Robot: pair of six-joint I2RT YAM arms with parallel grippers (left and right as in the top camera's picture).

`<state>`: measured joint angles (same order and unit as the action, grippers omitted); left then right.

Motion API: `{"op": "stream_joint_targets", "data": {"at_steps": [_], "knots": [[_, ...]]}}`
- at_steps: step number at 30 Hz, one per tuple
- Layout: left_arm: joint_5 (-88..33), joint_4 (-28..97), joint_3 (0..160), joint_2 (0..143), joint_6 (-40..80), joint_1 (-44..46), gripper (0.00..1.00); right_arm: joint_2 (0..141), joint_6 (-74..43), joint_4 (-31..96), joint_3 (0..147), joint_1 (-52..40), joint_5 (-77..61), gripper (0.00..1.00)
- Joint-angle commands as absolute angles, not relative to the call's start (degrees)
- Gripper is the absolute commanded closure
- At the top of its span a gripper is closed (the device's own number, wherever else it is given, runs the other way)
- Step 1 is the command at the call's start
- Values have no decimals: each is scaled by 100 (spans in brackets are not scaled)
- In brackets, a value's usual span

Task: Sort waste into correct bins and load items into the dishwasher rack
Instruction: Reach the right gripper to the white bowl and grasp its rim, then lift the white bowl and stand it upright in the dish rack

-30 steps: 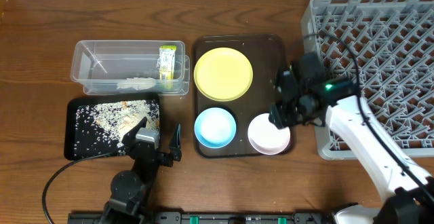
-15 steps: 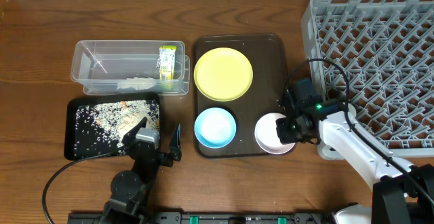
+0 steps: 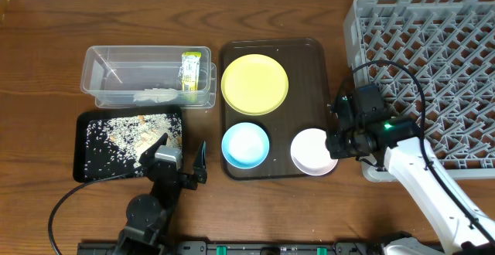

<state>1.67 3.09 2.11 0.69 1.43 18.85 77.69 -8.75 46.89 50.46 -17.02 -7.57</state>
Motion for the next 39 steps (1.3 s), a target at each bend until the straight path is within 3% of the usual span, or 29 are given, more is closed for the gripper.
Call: {"op": "stream_joint_targets", "data": {"at_steps": [1, 7, 9, 13, 19, 23, 32, 39], "knots": [[191, 395, 23, 23, 89, 1855, 12, 7975, -917, 4602, 4890, -1658, -600, 65], [191, 395, 23, 23, 89, 1855, 12, 8523, -1092, 4329, 4709, -1647, -410, 72], [191, 395, 23, 23, 89, 1855, 11, 8545, -1135, 4259, 4713, -1647, -565, 84], [191, 395, 23, 23, 89, 1855, 12, 8388, -1131, 4338, 4869, -1647, -672, 97], [191, 395, 23, 23, 89, 1855, 11, 7710, -1131, 4733, 5505, -1629, -443, 99], [191, 395, 23, 23, 89, 1855, 12, 7142, -1330, 4862, 6130, -1411, 790, 99], [191, 395, 23, 23, 89, 1855, 12, 6569, -2469, 4866, 6392, -816, 5518, 99], [193, 395, 23, 23, 89, 1855, 11, 7234, -2272, 4158, 6392, -633, 6324, 99]]}}
